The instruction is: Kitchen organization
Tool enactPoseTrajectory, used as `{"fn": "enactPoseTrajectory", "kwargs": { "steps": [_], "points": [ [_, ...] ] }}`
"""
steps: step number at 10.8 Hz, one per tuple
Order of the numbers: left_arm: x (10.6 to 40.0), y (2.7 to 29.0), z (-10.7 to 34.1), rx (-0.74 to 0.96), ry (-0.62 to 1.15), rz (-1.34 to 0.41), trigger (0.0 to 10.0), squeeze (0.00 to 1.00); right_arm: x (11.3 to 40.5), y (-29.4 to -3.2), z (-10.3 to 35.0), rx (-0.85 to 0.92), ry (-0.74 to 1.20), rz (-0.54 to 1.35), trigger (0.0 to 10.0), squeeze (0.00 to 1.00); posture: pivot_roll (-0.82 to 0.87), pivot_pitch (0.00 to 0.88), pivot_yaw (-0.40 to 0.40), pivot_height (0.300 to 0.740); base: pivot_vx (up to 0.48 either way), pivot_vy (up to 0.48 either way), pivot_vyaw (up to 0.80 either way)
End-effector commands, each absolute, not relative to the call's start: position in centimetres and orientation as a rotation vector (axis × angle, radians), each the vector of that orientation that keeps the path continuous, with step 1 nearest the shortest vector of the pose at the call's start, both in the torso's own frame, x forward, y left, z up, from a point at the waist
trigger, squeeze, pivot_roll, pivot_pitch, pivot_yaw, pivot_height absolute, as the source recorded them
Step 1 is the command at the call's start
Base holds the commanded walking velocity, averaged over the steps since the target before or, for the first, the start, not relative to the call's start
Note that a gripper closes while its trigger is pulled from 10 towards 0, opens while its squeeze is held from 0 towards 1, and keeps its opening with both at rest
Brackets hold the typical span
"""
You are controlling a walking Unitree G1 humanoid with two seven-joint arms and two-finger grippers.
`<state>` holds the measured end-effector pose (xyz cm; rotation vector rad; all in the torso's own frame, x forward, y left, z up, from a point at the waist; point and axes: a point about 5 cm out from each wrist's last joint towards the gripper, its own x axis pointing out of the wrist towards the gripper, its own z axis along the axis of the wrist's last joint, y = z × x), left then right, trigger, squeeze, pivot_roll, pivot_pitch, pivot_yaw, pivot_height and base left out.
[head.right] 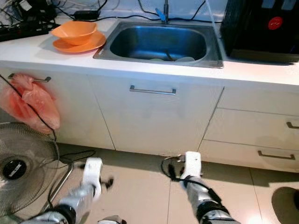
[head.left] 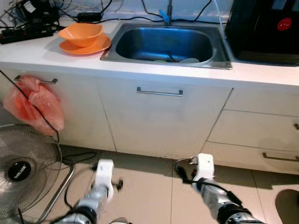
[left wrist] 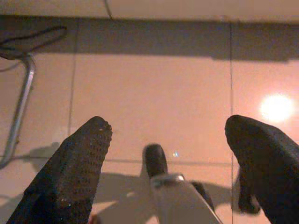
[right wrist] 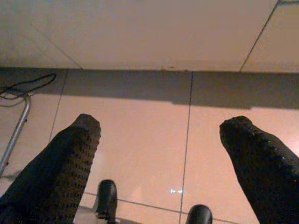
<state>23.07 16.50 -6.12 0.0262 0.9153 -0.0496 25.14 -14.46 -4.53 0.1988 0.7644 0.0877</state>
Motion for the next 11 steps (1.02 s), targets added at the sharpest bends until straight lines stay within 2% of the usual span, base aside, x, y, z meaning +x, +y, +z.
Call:
{"fn": "enactPoseTrajectory", "kwargs": {
  "steps": [1, 3, 5, 6, 9, 11],
  "points": [
    [22.7, 16.3, -6.4, 0.039, 0.937, -0.083, 10.0, 0.00, 25.0, -14.4, -4.7, 0.202, 0.796, 0.077, 10.0, 0.00, 0.09, 0.000, 0.010, 0.740, 0.000, 0.000, 0.00],
    [22.1, 16.0, -6.8, 0.021, 0.962, -0.079, 10.0, 0.00, 24.8, -14.7, -5.0, 0.215, 0.829, 0.058, 10.0, 0.00, 0.09, 0.000, 0.007, 0.740, 0.000, 0.000, 0.00],
    [22.5, 16.1, -6.5, 0.025, 0.954, -0.080, 10.0, 0.00, 25.5, -14.5, -4.5, 0.199, 0.810, 0.073, 10.0, 0.00, 0.11, 0.000, -0.007, 0.740, 0.000, 0.000, -0.76],
    [22.6, 16.5, -6.4, 0.037, 0.947, -0.054, 10.0, 0.00, 24.7, -13.4, -5.0, 0.157, 0.841, 0.141, 10.0, 0.00, 0.11, 0.000, -0.002, 0.740, 0.000, 0.000, -0.77],
    [22.7, 16.3, -6.4, 0.075, 0.958, -0.080, 10.0, 0.00, 24.7, -13.8, -5.0, 0.174, 0.838, 0.125, 10.0, 0.00, 0.09, 0.013, 0.012, 0.740, 0.000, 0.000, 0.00],
    [22.7, 16.1, -6.4, 0.113, 0.960, -0.109, 10.0, 0.00, 24.5, -13.3, -5.1, 0.147, 0.848, 0.166, 10.0, 0.00, 0.09, 0.016, 0.011, 0.740, 0.124, 0.277, 0.00]
  ]
}}
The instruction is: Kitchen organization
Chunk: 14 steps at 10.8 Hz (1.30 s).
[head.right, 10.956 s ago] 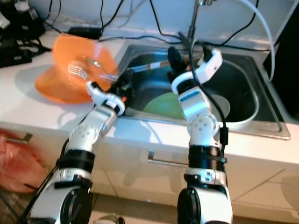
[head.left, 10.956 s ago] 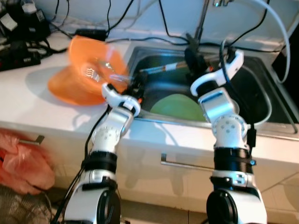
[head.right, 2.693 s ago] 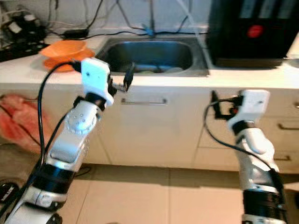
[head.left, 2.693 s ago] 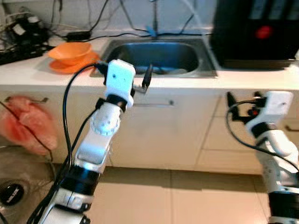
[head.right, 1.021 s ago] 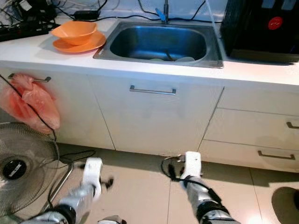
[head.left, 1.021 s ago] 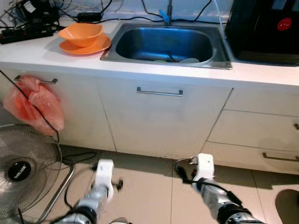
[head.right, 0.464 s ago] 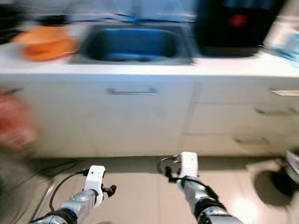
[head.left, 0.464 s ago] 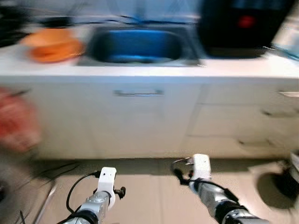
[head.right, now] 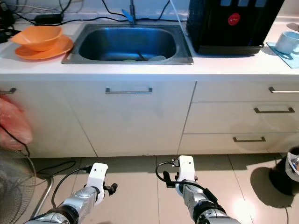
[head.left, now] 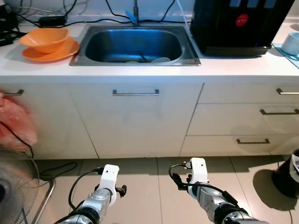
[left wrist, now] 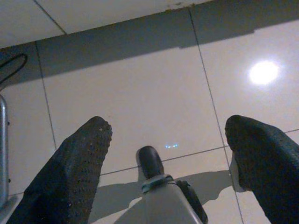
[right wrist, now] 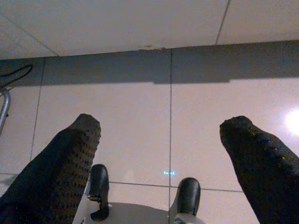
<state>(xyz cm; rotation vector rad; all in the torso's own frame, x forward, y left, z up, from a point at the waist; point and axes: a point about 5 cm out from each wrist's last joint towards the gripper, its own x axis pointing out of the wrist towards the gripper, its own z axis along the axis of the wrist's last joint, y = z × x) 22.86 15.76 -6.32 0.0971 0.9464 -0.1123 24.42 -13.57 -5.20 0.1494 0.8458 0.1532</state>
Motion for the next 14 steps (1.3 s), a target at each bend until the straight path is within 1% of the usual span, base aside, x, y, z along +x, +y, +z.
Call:
{"fn": "enactPoseTrajectory", "kwargs": {
  "steps": [1, 6, 8, 11, 14],
  "points": [
    [22.6, 16.1, -6.5, 0.125, 0.967, -0.113, 10.0, 0.00, 24.5, -13.1, -5.2, 0.140, 0.849, 0.181, 10.0, 0.00, 0.10, 0.020, 0.009, 0.740, 0.334, 0.345, 0.00],
    [22.3, 15.9, -6.7, 0.142, 0.984, -0.138, 10.0, 0.00, 24.4, -13.0, -5.2, 0.133, 0.857, 0.191, 10.0, 0.00, 0.10, 0.020, 0.005, 0.740, 0.325, 0.328, 0.00],
    [22.2, 15.4, -6.7, 0.153, 0.977, -0.169, 10.0, 0.00, 24.4, -13.0, -5.2, 0.129, 0.857, 0.194, 10.0, 0.00, 0.10, 0.015, 0.006, 0.740, 0.000, 0.000, 0.00],
    [22.4, 15.2, -6.6, 0.217, 0.974, -0.216, 10.0, 0.00, 24.3, -12.8, -5.2, 0.133, 0.859, 0.193, 10.0, 0.00, 0.10, 0.013, 0.010, 0.740, 0.000, 0.000, 0.00],
    [22.4, 15.5, -6.6, 0.229, 0.973, -0.223, 10.0, 0.00, 23.9, -15.0, -5.6, 0.093, 0.881, 0.093, 10.0, 0.00, 0.10, 0.010, 0.016, 0.740, 0.000, 0.000, 0.00]
  ]
}}
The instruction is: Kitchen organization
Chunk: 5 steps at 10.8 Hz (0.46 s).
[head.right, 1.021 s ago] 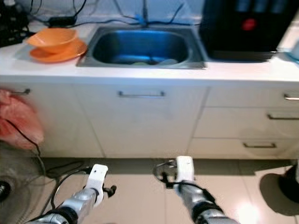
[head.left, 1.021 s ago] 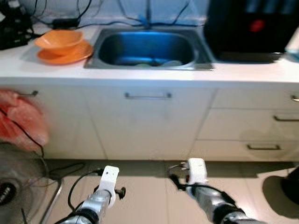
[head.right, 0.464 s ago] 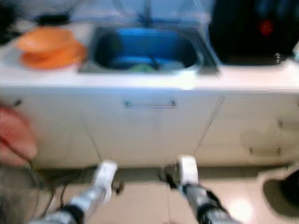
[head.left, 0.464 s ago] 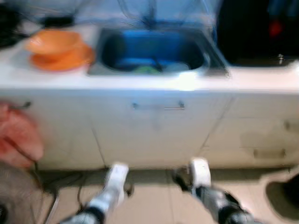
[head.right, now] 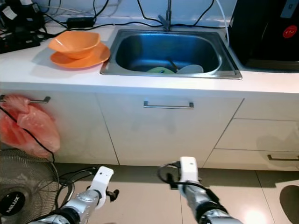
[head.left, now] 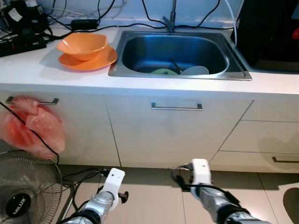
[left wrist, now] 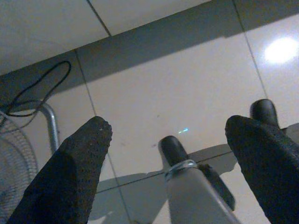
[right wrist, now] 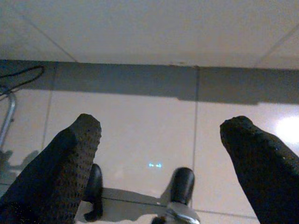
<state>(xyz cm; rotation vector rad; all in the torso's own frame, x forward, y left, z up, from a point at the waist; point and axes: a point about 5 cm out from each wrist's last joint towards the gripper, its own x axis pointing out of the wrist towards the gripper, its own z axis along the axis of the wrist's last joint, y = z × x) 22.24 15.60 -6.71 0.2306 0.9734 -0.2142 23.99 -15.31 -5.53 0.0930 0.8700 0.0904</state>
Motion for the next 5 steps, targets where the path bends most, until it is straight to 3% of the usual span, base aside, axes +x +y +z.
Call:
{"fn": "enactPoseTrajectory", "kwargs": {
  "steps": [1, 5],
  "points": [
    [22.2, 15.8, -6.7, 0.255, 0.978, -0.232, 10.0, 0.00, 23.4, -15.9, -5.9, 0.086, 0.896, 0.065, 10.0, 0.00, 0.10, 0.009, 0.019, 0.740, 0.000, 0.000, 0.00],
    [21.6, 16.5, -7.1, 0.279, 0.993, -0.209, 10.0, 0.00, 22.3, -17.5, -6.5, 0.112, 0.926, -0.029, 10.0, 0.00, 0.10, 0.005, 0.020, 0.740, 0.000, 0.000, 0.00]
  ]
}}
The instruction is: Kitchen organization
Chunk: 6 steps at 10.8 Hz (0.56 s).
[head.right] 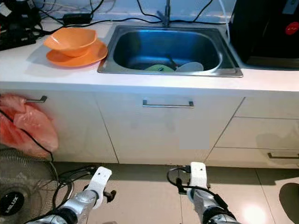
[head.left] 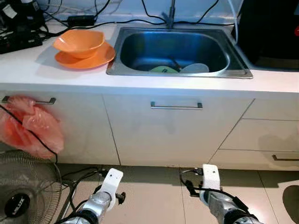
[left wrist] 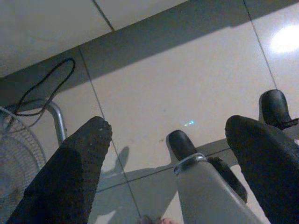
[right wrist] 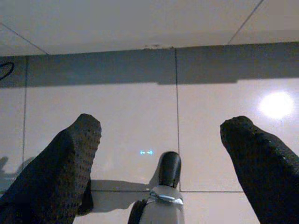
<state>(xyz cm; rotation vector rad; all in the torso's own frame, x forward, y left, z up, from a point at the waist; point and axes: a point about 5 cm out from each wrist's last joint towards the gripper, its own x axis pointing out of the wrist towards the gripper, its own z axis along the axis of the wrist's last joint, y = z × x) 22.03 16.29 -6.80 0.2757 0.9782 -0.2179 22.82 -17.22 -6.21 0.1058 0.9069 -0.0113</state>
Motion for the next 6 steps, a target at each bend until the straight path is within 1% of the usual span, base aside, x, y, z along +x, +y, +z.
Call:
{"fn": "enactPoseTrajectory", "kwargs": {
  "steps": [1, 2, 3, 4, 6],
  "points": [
    [21.6, 16.5, -7.1, 0.279, 0.993, -0.209, 10.0, 0.00, 22.3, -17.5, -6.5, 0.112, 0.926, -0.029, 10.0, 0.00, 0.10, 0.005, 0.020, 0.740, 0.000, 0.000, 0.00],
    [21.6, 16.5, -7.1, 0.279, 0.993, -0.209, 10.0, 0.00, 22.3, -17.5, -6.5, 0.112, 0.926, -0.029, 10.0, 0.00, 0.10, 0.005, 0.020, 0.740, 0.000, 0.000, 0.00],
    [21.3, 17.7, -7.1, 0.221, 1.001, -0.141, 10.0, 0.00, 21.1, -18.6, -7.1, 0.092, 0.961, -0.050, 10.0, 0.00, 0.10, 0.000, 0.030, 0.740, 0.000, 0.000, 0.00],
    [20.6, 19.7, -7.3, 0.208, 1.026, -0.065, 10.0, 0.00, 19.3, -20.0, -7.9, 0.085, 1.007, -0.094, 10.0, 0.00, 0.10, 0.000, 0.034, 0.740, 0.000, 0.000, 0.00],
    [20.0, 21.3, -7.3, 0.217, 1.041, -0.010, 10.0, 0.00, 19.3, -20.3, -7.8, 0.111, 0.997, -0.119, 10.0, 0.00, 0.10, 0.000, 0.048, 0.740, 0.000, 0.000, 0.00]
  ]
}}
